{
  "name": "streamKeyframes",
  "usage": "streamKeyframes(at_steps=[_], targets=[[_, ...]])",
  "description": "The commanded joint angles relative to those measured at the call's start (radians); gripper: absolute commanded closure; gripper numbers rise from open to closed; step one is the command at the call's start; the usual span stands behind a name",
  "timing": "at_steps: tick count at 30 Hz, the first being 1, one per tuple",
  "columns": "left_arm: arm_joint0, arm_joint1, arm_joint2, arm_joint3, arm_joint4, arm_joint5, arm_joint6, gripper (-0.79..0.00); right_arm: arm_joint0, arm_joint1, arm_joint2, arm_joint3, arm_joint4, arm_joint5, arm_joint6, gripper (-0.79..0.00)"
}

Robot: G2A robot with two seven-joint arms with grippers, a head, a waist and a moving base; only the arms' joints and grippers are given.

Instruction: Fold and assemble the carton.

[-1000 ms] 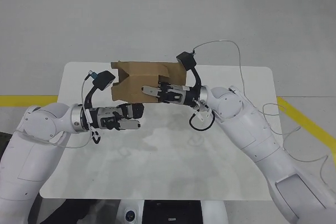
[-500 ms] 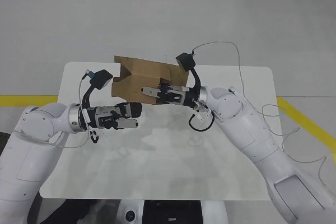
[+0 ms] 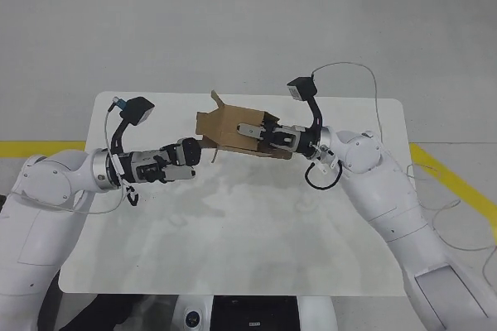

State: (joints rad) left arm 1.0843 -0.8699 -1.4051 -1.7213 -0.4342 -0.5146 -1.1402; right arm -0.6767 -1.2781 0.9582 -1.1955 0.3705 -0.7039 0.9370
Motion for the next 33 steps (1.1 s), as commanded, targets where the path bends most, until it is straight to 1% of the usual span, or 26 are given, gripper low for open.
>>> streamKeyframes(at_steps=[1,4,9,15,17,25,33], targets=[[0.0,0.001,-0.01,0.009,0.006,-0.002,0.006,-0.785,-0.021,0.013,0.036,-0.014,0.011,0.013,0.033,0.0],[0.0,0.003,-0.026,0.025,0.053,-0.008,0.03,-0.785,-0.056,0.031,0.077,-0.052,0.034,0.041,0.093,0.0],[0.003,0.002,-0.02,0.044,0.169,-0.013,0.093,-0.785,-0.103,0.048,0.107,-0.122,0.076,0.076,0.18,0.0],[-0.004,-0.003,0.019,0.066,0.335,-0.004,0.174,-0.785,-0.129,0.053,0.112,-0.183,0.119,0.077,0.209,0.0],[-0.008,-0.006,0.037,0.069,0.364,0.001,0.189,-0.785,-0.131,0.053,0.112,-0.195,0.131,0.075,0.212,0.0],[-0.03,-0.012,0.086,0.065,0.397,0.002,0.187,-0.785,-0.128,0.048,0.094,-0.2,0.147,0.061,0.202,0.0],[-0.039,-0.011,0.093,0.063,0.37,-0.006,0.168,-0.785,-0.105,0.036,0.051,-0.168,0.154,0.047,0.199,0.0]])
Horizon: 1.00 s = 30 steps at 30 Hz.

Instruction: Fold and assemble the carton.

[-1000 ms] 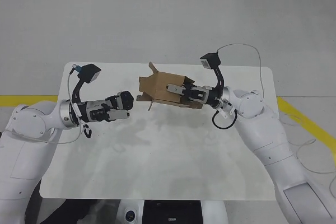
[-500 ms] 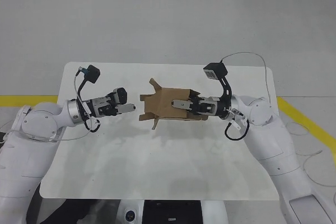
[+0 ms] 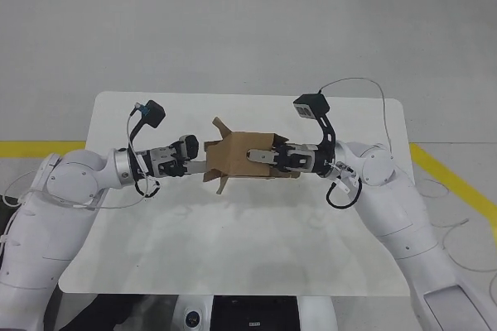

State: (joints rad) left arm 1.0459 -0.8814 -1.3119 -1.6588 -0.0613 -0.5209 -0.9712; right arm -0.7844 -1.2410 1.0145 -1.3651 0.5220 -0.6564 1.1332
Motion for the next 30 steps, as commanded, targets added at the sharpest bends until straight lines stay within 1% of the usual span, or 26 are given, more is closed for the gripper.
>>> streamKeyframes(at_steps=[1,9,15,30], targets=[[-0.002,0.0,0.001,0.001,-0.005,0.0,-0.003,-0.785,0.005,-0.003,-0.011,0.003,0.006,-0.001,0.005,0.0],[-0.013,0.0,0.01,0.007,-0.018,0.001,-0.009,-0.785,0.023,-0.015,-0.055,0.014,0.029,0.002,0.032,0.0],[-0.014,0.0,0.01,0.006,-0.024,0.0,-0.01,-0.785,0.035,-0.022,-0.078,0.021,0.036,-0.001,0.029,0.0],[-0.016,0.002,0.013,0.006,-0.034,-0.001,-0.01,-0.785,0.048,-0.027,-0.097,0.029,0.043,-0.006,0.025,0.0]])
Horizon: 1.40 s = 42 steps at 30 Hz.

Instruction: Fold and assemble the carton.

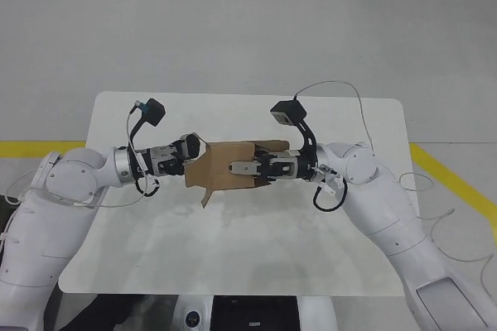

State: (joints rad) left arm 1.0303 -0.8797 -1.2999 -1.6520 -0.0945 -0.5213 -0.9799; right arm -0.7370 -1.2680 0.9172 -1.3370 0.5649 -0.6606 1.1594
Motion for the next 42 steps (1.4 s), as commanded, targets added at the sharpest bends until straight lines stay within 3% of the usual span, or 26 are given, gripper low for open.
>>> streamKeyframes(at_steps=[1,25,42], targets=[[-0.001,0.0,0.001,-0.002,-0.001,-0.001,-0.003,-0.785,0.001,0.0,0.002,0.004,0.0,-0.004,-0.004,0.0],[0.018,0.001,0.027,-0.027,0.035,-0.011,-0.003,-0.785,-0.02,0.003,0.079,0.023,-0.113,-0.068,-0.187,0.0],[0.012,0.008,-0.02,0.004,-0.013,-0.006,0.004,-0.785,-0.01,-0.001,0.031,0.019,-0.114,-0.011,-0.082,0.0]])
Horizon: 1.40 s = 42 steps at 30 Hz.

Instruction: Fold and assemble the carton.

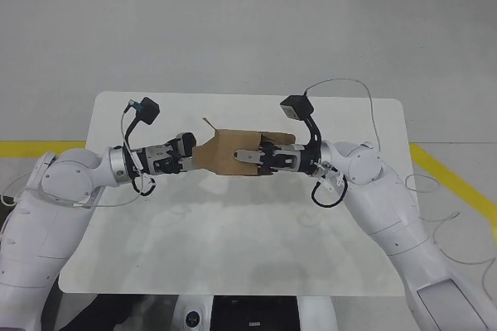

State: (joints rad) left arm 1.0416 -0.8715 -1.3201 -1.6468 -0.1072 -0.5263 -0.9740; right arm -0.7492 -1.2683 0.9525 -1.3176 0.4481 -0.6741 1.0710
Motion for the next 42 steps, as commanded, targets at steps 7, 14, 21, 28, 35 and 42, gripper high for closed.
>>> streamKeyframes(at_steps=[7,14,21,28,35,42], targets=[[0.005,0.001,0.008,-0.016,-0.001,-0.004,-0.012,-0.785,0.02,-0.008,-0.029,0.006,0.009,0.008,0.031,0.0],[0.008,0.001,0.014,-0.03,0.001,-0.005,-0.017,-0.785,0.03,-0.014,-0.044,0.019,0.003,0.01,0.029,0.0],[0.008,0.001,0.021,-0.036,0.004,-0.005,-0.019,-0.785,0.036,-0.019,-0.048,0.029,0.001,0.003,0.018,0.0],[0.006,0.002,0.021,-0.034,0.001,-0.005,-0.017,-0.785,0.038,-0.021,-0.049,0.035,0.0,0.0,0.014,0.0],[0.007,0.003,0.019,-0.033,0.0,-0.007,-0.018,-0.785,0.04,-0.023,-0.047,0.042,-0.008,0.001,0.01,0.0],[-0.002,0.005,0.0,-0.004,-0.005,-0.006,-0.003,-0.785,0.036,-0.02,-0.035,0.048,-0.011,0.006,0.019,0.0]])
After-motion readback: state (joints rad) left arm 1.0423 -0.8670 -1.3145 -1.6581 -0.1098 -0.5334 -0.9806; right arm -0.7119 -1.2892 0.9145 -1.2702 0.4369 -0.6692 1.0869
